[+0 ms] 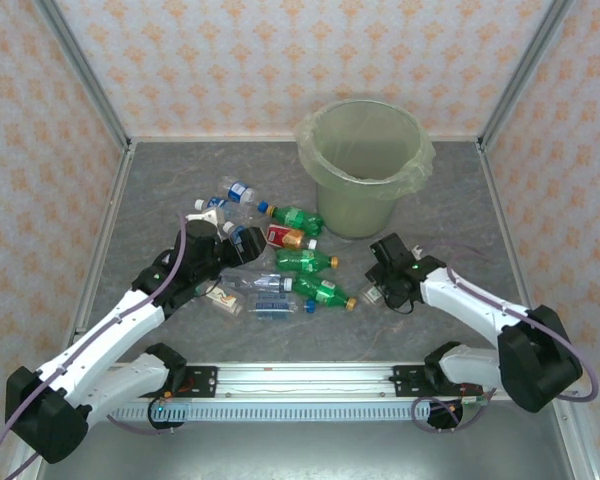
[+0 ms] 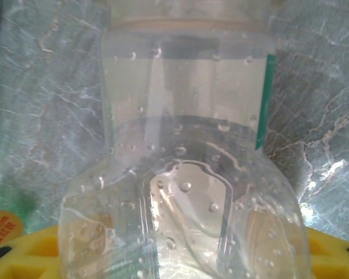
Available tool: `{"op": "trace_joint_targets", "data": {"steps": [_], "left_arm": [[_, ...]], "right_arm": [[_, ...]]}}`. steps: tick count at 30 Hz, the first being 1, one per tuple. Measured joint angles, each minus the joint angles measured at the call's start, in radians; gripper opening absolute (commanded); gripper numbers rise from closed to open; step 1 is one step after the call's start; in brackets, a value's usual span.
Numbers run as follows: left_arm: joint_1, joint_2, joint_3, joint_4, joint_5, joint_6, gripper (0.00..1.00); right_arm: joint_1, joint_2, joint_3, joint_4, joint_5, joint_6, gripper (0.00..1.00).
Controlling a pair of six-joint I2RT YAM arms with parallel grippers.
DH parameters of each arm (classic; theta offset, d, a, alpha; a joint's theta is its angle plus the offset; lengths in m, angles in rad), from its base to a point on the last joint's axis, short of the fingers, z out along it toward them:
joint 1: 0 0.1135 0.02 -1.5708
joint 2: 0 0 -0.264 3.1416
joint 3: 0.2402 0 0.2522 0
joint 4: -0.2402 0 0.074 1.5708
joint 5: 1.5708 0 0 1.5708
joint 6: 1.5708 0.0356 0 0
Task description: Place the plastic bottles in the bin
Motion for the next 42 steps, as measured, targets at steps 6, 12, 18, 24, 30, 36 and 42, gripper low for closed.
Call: {"op": "trace_joint_targets", "data": {"steps": [6, 12, 18, 24, 30, 36, 42], "left_arm": [[-0.009, 0.023, 0.078, -0.003, -0.004, 0.0, 0.99], [-0.009, 0.065, 0.177, 0.002, -0.032, 0.002, 0.99], [-0.009, 0.146, 0.278, -0.001, -0.059, 0.022, 0.99], [-0.009, 0.201, 0.397, -0.008, -0.104, 0.087, 0.99], [-0.009, 0.217, 0.456, -0.013, -0.137, 0.14, 0.99], [-0.009, 0.22, 0.463, -0.013, -0.159, 0.163, 0.99], [-0.009, 0.208, 0.462, -0.021, -0.18, 0.162, 0.99]], "right_arm": [[0.0, -0.077, 0.031, -0.039, 0.049, -0.01, 0.54], [-0.007, -0.192, 0.126, -0.1, 0.168, -0.043, 0.55], [-0.027, -0.25, 0.332, -0.171, 0.324, -0.134, 0.55], [-0.031, -0.253, 0.556, -0.202, 0.463, -0.277, 0.52], [-0.031, -0.162, 0.775, -0.163, 0.531, -0.463, 0.53], [-0.037, 0.003, 0.905, -0.067, 0.545, -0.609, 0.53], [-0.075, 0.164, 0.956, 0.0, 0.496, -0.667, 0.53]]}}
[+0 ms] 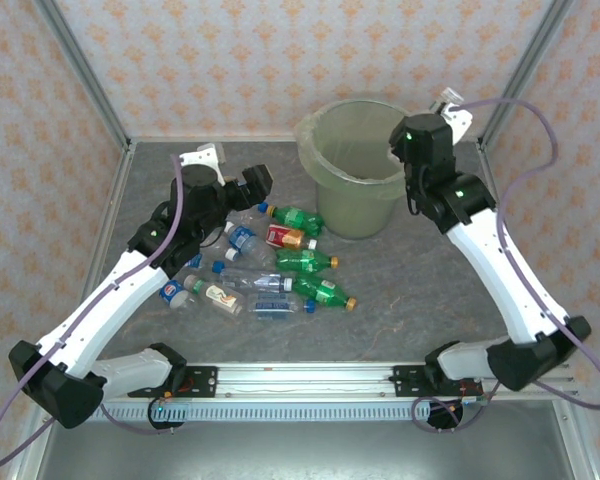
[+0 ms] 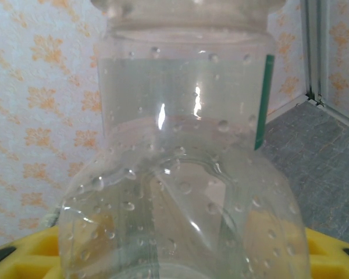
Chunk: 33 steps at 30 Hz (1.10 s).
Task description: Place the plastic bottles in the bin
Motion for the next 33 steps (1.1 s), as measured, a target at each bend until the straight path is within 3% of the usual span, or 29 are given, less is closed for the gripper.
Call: {"op": "trace_joint_targets", "data": {"steps": [8, 18, 27, 33], "left_arm": [[0.0, -0.038, -0.007, -0.008, -0.019, 0.0, 0.99], [0.0, -0.061, -0.025, -0.058, -0.024, 0.0, 0.99], [0.0, -0.069, -0.025, -0.075, -0.029, 0.0, 0.99], [0.0, -0.069, -0.032, -0.082, -0.031, 0.0, 0.99]], "right_arm": [[-0.025, 0.21, 0.119, 0.02, -0.089, -0.024, 0.54], [-0.034, 0.334, 0.181, 0.024, -0.143, -0.036, 0.57], [-0.034, 0.339, 0.188, 0.024, -0.154, -0.028, 0.87], [-0.034, 0.338, 0.202, 0.017, -0.158, -0.021, 0.95]]}}
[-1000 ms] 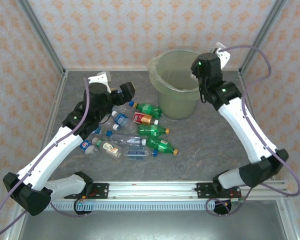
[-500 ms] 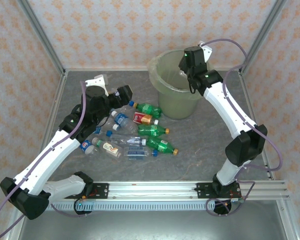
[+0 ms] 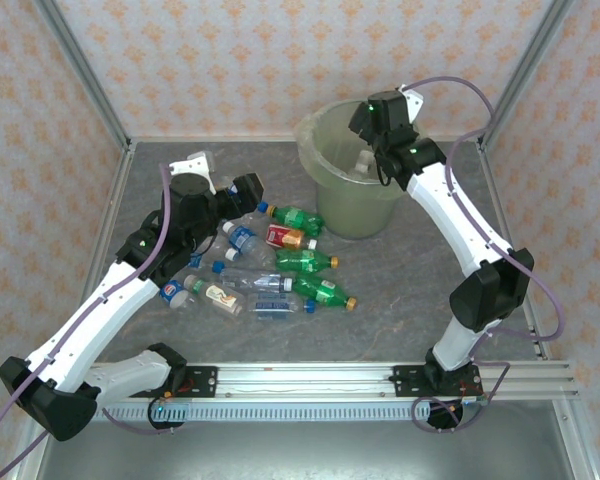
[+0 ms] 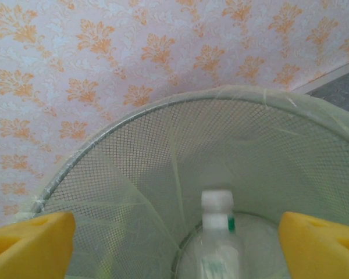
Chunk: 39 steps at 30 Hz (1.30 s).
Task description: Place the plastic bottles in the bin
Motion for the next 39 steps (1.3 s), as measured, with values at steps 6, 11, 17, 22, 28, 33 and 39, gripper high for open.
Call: {"op": "trace_joint_targets", "data": {"steps": [6, 11, 17, 22, 28, 33, 39], "left_arm": [[0.0, 0.0, -0.024, 0.001, 0.0, 0.0, 0.99], [0.0, 0.0, -0.04, 0.003, 0.001, 0.005, 0.99], [0.0, 0.005, -0.073, 0.007, 0.001, 0.006, 0.99], [0.0, 0.004, -0.129, -0.004, -0.003, -0.057, 0.99], [-0.002, -0.061, -0.198, -0.076, -0.081, -0.216, 0.99], [-0.002, -0.147, -0.271, -0.199, -0.184, -0.369, 0.98], [0.005, -0.216, -0.315, -0.377, -0.296, -0.516, 0.99]], "right_arm": [[0.0, -0.004, 0.003, -0.014, 0.0, 0.0, 1.0], [0.0, -0.059, -0.005, -0.037, -0.01, 0.0, 1.0], [0.001, -0.195, -0.066, -0.037, -0.044, -0.01, 1.0], [0.003, -0.276, -0.135, -0.013, -0.092, -0.04, 1.0], [0.024, -0.303, -0.186, 0.01, -0.185, -0.122, 1.0], [0.077, -0.325, -0.229, 0.045, -0.254, -0.188, 1.0], [0.142, -0.343, -0.269, 0.085, -0.332, -0.221, 1.0]]}}
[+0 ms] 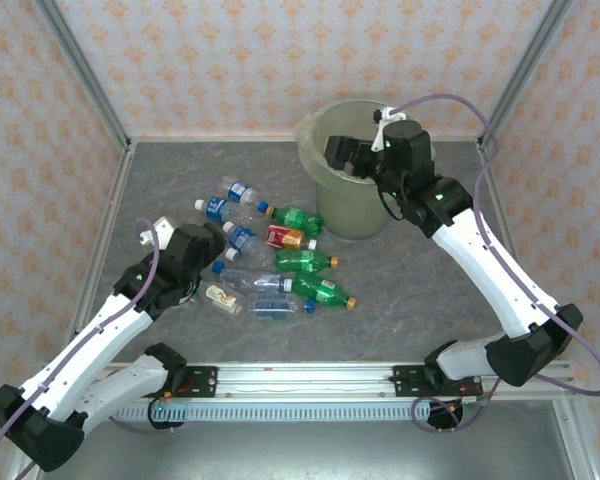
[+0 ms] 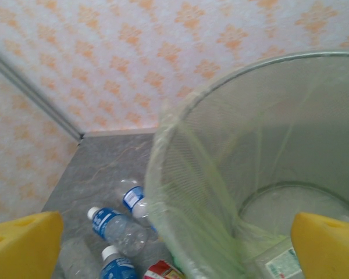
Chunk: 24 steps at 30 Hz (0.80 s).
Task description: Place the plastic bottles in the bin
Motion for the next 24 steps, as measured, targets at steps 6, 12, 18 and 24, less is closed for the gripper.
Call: {"op": "trace_joint_targets", "data": {"steps": [6, 12, 18, 24], "left_arm": [[0.105, -0.07, -0.086, -0.067, -0.007, -0.037, 0.98], [0.276, -0.08, -0.194, -0.063, 0.067, 0.007, 0.94], [0.361, 0.009, -0.212, -0.017, 0.143, 0.058, 0.85], [0.409, 0.083, -0.248, 0.035, 0.19, 0.08, 0.78]], "right_arm": [[0.053, 0.0, -0.034, 0.018, -0.052, -0.009, 1.0], [0.077, -0.003, -0.035, 0.019, -0.072, -0.019, 1.0], [0.078, -0.025, -0.038, 0.018, -0.076, -0.019, 1.0], [0.082, -0.055, -0.061, 0.019, -0.075, -0.019, 1.0]]}}
